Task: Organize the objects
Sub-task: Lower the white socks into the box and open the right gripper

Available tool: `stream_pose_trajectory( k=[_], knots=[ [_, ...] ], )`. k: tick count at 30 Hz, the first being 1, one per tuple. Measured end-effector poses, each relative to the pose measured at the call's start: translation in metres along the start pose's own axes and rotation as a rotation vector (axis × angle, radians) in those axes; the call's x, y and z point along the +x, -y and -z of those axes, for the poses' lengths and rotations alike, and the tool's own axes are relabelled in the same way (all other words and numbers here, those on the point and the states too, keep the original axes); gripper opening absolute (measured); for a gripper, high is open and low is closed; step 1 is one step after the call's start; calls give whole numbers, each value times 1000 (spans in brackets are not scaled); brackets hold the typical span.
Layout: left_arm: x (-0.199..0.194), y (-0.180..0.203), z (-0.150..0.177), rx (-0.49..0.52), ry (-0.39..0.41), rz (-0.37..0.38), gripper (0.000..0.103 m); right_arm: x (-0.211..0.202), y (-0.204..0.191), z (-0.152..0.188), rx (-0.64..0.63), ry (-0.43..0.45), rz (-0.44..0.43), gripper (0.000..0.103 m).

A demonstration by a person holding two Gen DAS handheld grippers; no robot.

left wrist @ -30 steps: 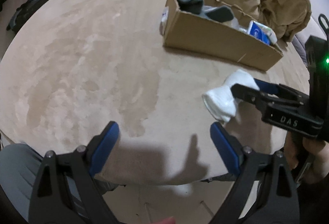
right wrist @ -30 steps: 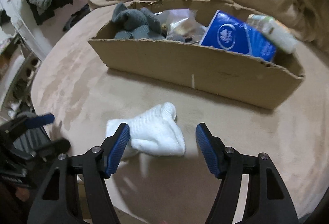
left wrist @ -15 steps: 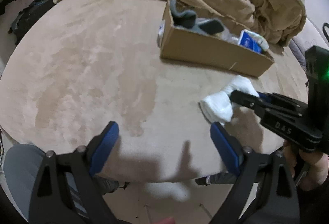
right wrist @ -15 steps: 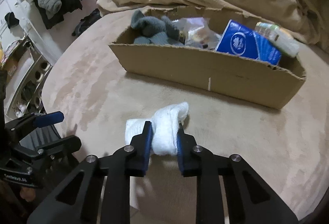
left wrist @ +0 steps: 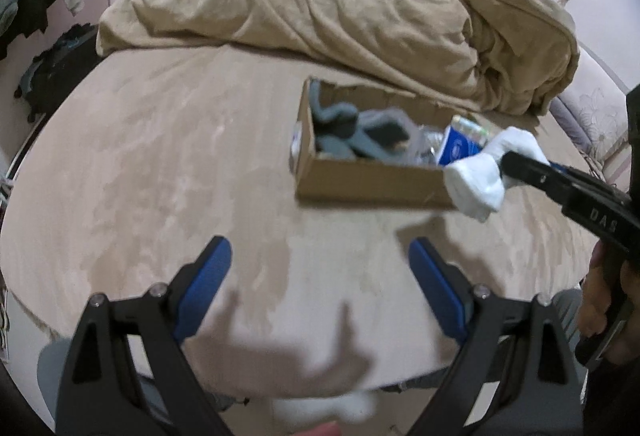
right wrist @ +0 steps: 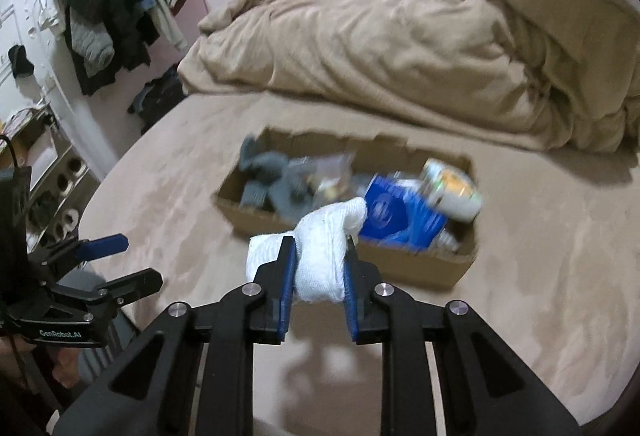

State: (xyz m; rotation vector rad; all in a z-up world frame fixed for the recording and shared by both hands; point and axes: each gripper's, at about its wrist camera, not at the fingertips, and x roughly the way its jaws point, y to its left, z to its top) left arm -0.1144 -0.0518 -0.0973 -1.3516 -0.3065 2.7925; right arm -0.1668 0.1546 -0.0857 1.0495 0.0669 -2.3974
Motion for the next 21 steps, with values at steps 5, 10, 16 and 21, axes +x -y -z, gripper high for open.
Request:
stream_pose_trajectory(
  k=[5, 10, 16, 21],
  knots=[
    [3, 4, -28, 25, 48, -8, 92, 2, 16, -24, 6, 44, 31, 22],
    [11, 5, -53, 25, 85, -14, 92, 16, 37, -51, 33, 87, 61, 22],
    [29, 3, -65, 23, 82, -22, 92, 47, 50, -67, 36, 86, 111, 23],
    [49, 1, -71, 5, 56, -21, 92, 76, 59, -65, 64, 52, 119, 23]
  ],
)
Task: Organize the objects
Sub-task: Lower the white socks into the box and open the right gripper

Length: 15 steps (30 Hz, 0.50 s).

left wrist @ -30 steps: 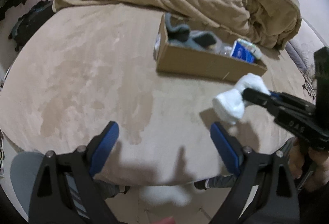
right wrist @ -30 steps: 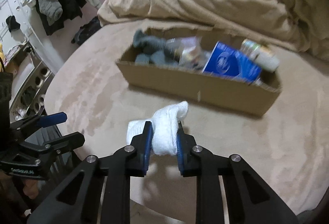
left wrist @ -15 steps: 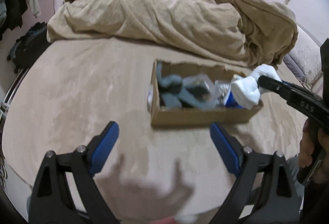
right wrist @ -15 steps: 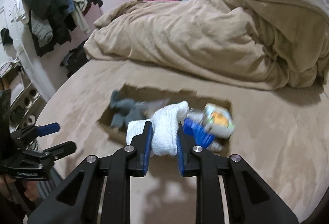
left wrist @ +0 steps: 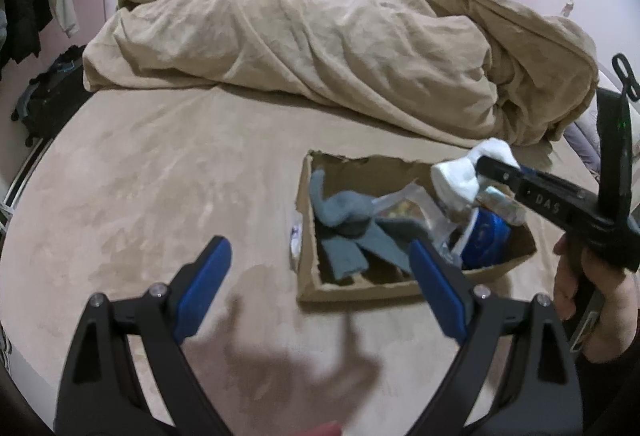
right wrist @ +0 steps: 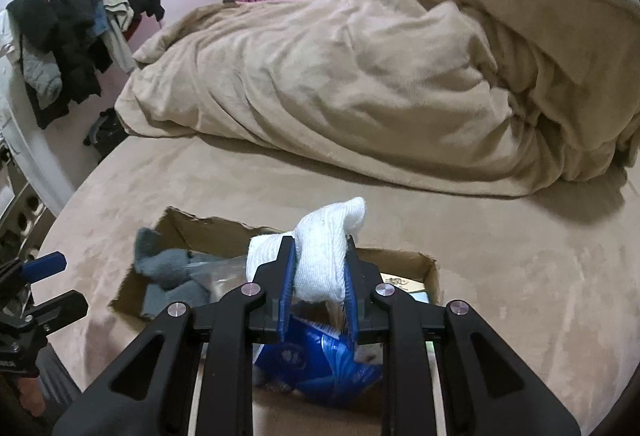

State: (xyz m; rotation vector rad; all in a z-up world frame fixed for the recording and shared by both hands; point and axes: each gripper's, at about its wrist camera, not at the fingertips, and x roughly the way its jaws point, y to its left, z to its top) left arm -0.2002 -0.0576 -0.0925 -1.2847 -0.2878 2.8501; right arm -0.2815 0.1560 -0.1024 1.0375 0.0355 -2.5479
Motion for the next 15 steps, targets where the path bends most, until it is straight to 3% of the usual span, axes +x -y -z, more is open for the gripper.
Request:
stream_pose_trajectory(
  k=[8, 11, 13, 15],
  knots=[
    [22, -2, 6, -16, -43, -1, 92, 33, -4, 20, 15, -56, 33, 28],
    [23, -7, 11, -39, -48, -5, 92, 33, -8, 21, -8, -50, 53, 38],
    [21, -10, 13, -50, -44, -6, 92, 31, -9, 21, -16, -47, 52, 56],
    [17, -11, 15, -52, -43, -12, 92, 27, -11, 21, -20, -44, 48, 60]
  ],
)
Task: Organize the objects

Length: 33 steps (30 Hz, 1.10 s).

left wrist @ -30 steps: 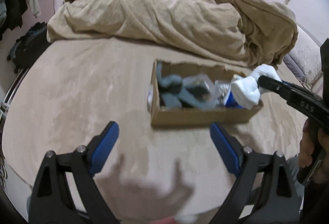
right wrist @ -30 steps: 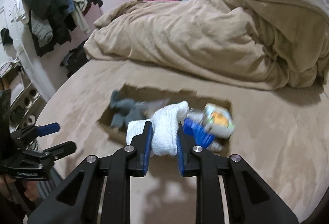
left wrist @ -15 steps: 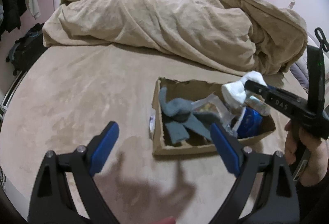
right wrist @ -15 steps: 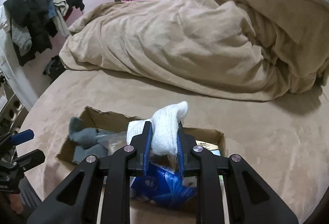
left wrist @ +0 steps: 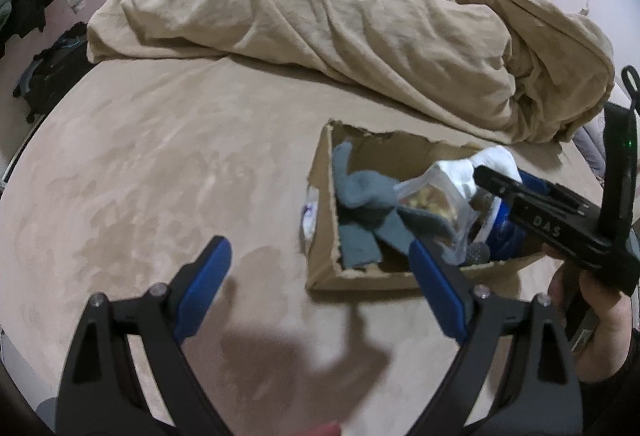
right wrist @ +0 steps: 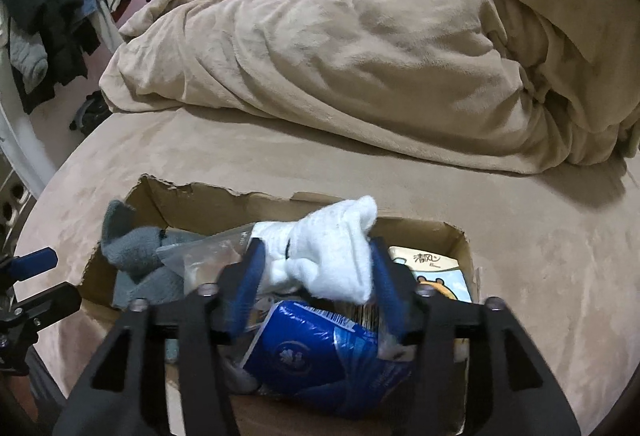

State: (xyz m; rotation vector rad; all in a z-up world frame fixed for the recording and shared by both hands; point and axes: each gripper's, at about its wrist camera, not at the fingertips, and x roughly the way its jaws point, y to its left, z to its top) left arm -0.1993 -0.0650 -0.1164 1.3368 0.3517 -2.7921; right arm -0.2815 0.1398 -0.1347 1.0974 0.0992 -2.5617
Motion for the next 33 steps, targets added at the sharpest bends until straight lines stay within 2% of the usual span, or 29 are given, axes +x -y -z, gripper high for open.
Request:
stream_pose_trajectory(
  k=[4, 19, 24, 29, 33],
  knots=[
    [-16, 0, 4, 6, 13, -4, 92, -13, -1, 0, 4, 13, 5, 64],
    [-92, 20, 28, 63, 76, -16, 92, -106, -8, 33, 10, 30, 29, 65],
    [-119, 32, 44, 60, 91, 3, 92, -134, -12, 48, 29, 40, 21, 65],
    [-137, 39, 64, 55, 73, 34, 92, -162, -19, 62, 44, 47, 10, 65],
    [-151, 46, 72, 69, 96, 41, 92, -186, -26, 73, 34, 50, 4, 65]
  ],
)
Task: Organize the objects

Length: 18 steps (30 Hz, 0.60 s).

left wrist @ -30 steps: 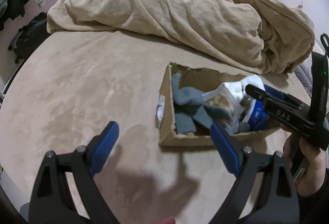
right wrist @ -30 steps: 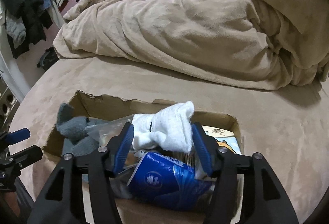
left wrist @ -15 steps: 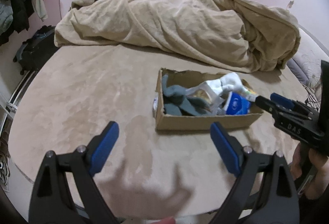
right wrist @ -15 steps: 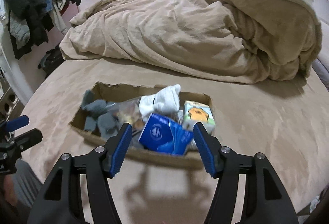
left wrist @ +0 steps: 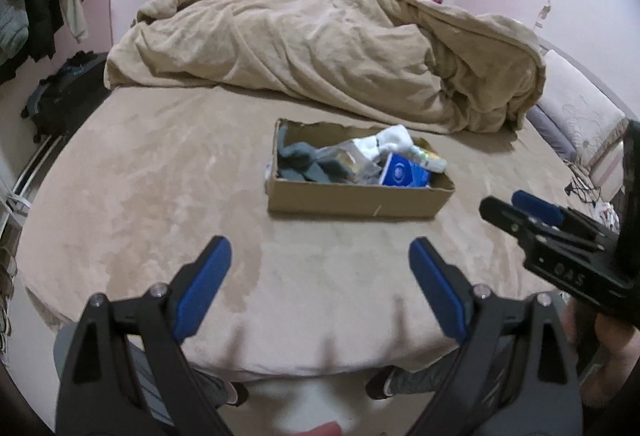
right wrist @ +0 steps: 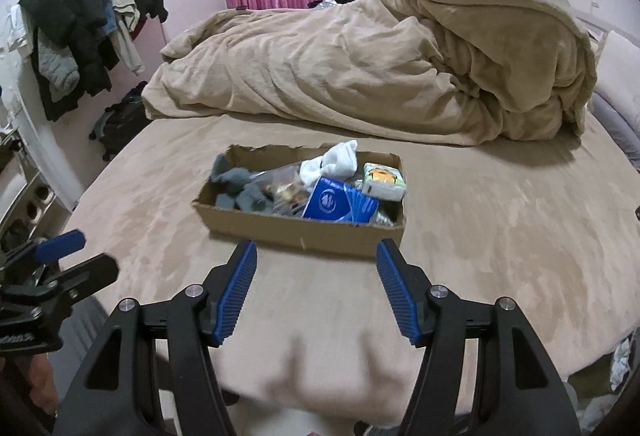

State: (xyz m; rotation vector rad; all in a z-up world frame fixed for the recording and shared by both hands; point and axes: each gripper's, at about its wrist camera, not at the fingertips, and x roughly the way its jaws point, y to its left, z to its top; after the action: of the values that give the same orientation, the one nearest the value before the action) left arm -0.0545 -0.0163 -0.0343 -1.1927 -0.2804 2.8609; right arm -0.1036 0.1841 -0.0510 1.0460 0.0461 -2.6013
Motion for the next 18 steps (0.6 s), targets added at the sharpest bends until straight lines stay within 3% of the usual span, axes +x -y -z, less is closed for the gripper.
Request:
stream_pose_trajectory(
  k=[8, 18],
  knots=[
    [-26, 12, 10, 5, 27, 26, 92, -40, -14, 14, -15, -3, -22, 65],
    [-36, 22, 16, 34, 28, 24, 92, -53, -21, 25, -8, 5, -34, 65]
  ],
)
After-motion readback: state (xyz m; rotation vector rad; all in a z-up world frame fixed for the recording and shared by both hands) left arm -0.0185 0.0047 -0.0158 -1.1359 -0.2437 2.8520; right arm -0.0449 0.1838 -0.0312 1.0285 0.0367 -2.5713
